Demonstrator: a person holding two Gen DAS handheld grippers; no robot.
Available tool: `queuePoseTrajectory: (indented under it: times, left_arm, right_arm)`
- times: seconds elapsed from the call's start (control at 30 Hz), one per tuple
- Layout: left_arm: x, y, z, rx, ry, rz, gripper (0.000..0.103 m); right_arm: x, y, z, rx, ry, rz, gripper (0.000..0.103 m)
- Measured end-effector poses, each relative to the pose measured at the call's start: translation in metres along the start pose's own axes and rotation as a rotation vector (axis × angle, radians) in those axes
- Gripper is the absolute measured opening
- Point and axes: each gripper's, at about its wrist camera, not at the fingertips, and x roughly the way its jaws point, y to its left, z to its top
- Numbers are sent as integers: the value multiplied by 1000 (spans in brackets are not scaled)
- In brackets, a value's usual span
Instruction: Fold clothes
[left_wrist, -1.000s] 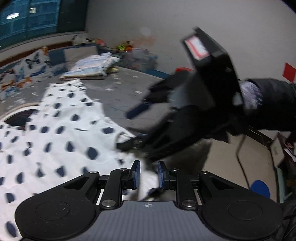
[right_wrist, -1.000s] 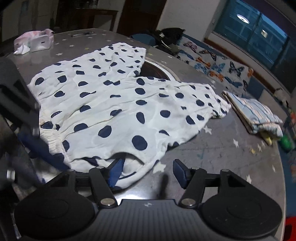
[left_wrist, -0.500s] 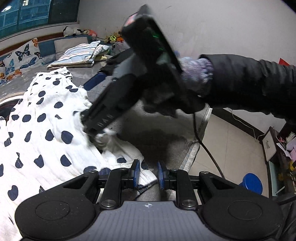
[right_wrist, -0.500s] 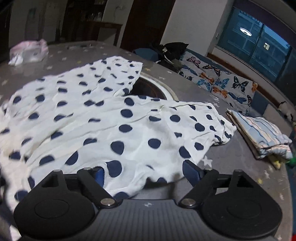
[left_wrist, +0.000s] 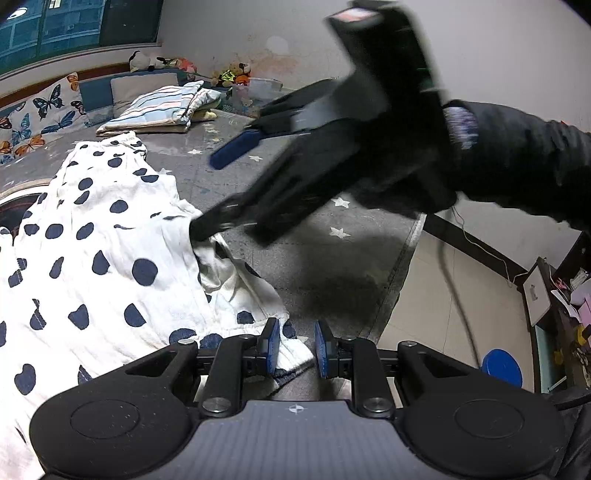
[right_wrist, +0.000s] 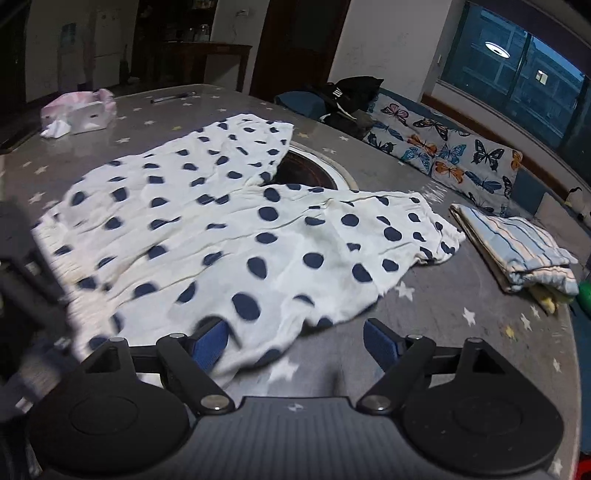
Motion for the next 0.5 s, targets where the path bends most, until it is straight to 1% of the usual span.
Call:
queuePoseTrajectory:
  times: [0.13,0.23,0.3,0.37,0.5]
  left_arm:
    - [1,0,0,1,-2,-1,23]
    - [1,0,1,2,-1,2,23]
    - [1,0,1,5,0,4,23]
    - [1,0,0,3,-1,2,23]
    - [0,0,-1,0,-6,-1,23]
  right_arm:
    - [-8,14,-7,-40,36,17,82]
    - [-1,20,-8,-57,58,26,82]
    - [6,25,-8,-104,97,21,82]
    - [8,29,-7,-139,92,13,82]
    - [18,31,-1,-156,72,-4,84]
